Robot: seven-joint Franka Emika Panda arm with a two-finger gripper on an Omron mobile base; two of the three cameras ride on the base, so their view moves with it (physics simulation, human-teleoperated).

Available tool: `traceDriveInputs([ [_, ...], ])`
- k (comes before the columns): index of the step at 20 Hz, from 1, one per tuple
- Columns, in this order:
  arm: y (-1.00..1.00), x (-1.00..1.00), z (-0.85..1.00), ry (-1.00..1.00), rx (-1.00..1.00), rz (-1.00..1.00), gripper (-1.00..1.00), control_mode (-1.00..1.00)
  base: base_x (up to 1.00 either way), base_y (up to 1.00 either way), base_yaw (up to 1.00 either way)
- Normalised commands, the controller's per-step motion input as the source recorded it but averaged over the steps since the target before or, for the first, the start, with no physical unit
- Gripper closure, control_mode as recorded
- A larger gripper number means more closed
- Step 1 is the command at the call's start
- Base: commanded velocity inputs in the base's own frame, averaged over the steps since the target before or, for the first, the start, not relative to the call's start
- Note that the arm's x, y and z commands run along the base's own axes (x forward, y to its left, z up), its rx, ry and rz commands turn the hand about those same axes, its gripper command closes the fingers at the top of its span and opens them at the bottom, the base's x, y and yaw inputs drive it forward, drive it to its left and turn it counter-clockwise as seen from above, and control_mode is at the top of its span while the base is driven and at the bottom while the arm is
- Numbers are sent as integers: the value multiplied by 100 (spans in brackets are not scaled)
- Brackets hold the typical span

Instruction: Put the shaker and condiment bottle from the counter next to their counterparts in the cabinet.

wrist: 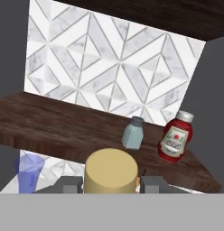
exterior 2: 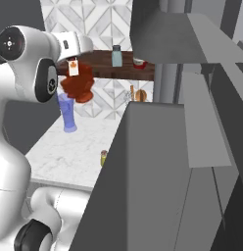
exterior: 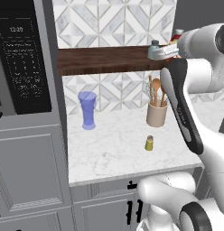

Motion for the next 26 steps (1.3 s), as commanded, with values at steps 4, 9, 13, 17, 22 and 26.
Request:
traceDriveInputs([
  [4, -7, 0, 12, 0, 0, 0, 100, -100, 0, 0, 0],
  [9, -21, 0, 56, 0, 0, 0, 100, -100, 0, 0, 0],
  [13, -30, 0, 65, 0, 1, 0, 100, -100, 0, 0, 0],
  [17, -28, 0, 53, 0, 1, 0, 100, -100, 0, 0, 0],
  [22, -1, 0, 0, 0, 0, 1, 100, -100, 0, 0, 0],
  [26, -15, 2, 0, 0, 4, 19, 100, -100, 0, 0, 0],
])
